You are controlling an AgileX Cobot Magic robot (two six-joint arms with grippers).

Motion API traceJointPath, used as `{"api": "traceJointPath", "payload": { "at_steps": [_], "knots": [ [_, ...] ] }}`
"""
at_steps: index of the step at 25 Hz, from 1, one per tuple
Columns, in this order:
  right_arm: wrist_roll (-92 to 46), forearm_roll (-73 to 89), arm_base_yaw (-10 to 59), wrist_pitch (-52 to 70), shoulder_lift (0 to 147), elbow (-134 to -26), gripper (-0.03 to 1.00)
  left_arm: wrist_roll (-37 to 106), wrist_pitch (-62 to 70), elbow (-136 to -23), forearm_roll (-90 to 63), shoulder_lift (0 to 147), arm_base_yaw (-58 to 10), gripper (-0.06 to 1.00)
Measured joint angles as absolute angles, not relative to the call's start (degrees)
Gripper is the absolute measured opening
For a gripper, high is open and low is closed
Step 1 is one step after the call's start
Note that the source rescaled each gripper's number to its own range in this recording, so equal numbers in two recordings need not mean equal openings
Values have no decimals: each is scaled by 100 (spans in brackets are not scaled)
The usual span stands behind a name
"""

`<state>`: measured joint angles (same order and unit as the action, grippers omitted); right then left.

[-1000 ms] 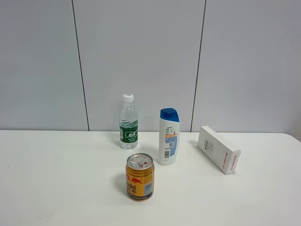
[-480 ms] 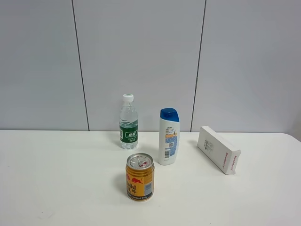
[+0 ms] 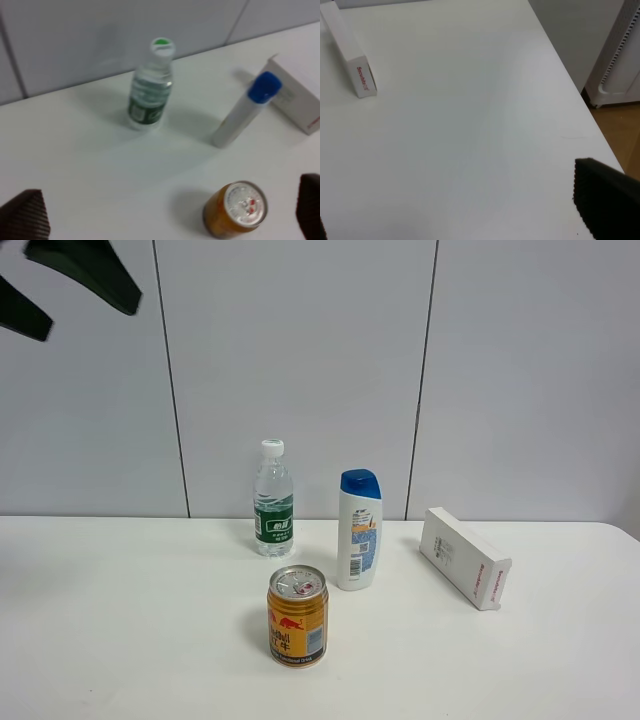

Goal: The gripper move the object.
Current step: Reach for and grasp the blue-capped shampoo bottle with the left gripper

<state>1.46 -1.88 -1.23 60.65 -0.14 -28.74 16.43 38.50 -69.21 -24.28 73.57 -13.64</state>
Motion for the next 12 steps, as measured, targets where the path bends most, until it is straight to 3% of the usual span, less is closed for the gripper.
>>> {"api": "traceJointPath", "payload": {
  "at_steps": [12],
  "knots": [
    [146, -188, -123, 6065, -14, -2874, 100, 2171, 1892, -6921, -2136, 8655, -3157, 100]
  ]
}}
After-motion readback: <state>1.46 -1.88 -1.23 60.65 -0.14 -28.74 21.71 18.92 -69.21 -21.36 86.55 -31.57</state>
